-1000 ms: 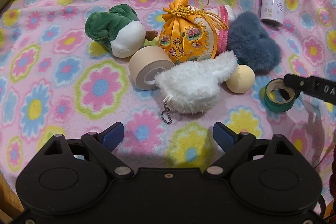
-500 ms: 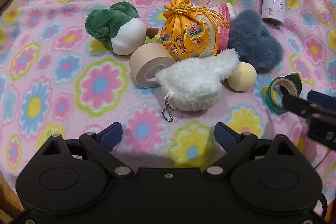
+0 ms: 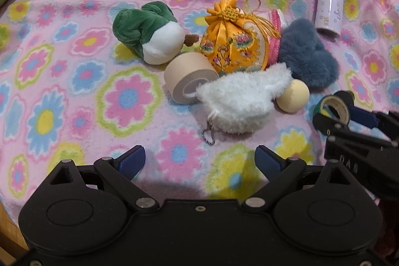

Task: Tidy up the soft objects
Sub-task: 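Grasp the orange embroidered pouch with the left tool while the right tool holds the green tape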

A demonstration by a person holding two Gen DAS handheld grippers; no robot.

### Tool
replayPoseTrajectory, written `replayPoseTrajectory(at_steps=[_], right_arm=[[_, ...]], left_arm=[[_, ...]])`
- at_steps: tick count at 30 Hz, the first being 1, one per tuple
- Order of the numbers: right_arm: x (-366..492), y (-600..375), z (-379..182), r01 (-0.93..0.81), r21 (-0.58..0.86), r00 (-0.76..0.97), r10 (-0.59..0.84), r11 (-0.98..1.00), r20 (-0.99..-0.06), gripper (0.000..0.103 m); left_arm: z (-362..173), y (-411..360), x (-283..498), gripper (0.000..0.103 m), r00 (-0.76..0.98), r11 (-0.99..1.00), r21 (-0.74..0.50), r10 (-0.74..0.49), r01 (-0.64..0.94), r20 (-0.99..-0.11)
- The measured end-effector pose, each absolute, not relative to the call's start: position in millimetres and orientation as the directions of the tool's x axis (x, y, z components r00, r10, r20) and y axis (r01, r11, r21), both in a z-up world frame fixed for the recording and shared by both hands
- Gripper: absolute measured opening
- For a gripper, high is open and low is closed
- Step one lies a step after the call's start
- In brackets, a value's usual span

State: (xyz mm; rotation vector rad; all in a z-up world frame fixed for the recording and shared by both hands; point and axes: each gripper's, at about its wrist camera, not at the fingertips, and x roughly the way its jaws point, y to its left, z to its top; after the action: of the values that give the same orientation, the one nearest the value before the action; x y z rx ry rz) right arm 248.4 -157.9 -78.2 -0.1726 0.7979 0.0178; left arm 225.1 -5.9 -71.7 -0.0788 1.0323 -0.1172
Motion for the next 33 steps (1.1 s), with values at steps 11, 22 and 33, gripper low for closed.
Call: replayPoseTrajectory(at_steps=[11, 22, 33], right_arm=[[245.1, -162.6, -76.3, -0.072, -0.099, 0.704, -0.020, 0.992, -0.710, 0.048], [245.5, -166.4, -77.8, -0.053, -0.055, 0.704, -0.002, 0.997, -0.710, 0.049], [250.2, -165.5, -80.1, -0.071, -0.053, 0.695, 0.011, 0.996, -0.719, 0.054]], left_arm=[[-61.5, -11.8, 234.2, 0.092, 0.554, 0.975, -0.197, -0.220, 0.101, -0.803], [-36.1, -16.0, 276.8, 0.092, 0.645, 0.978, -0.190, -0.197, 0.082, -0.738], [-74.5, -42.6, 319.2, 0.091, 0.555, 0.973, -0.145, -0.221, 0.178, -0.802]])
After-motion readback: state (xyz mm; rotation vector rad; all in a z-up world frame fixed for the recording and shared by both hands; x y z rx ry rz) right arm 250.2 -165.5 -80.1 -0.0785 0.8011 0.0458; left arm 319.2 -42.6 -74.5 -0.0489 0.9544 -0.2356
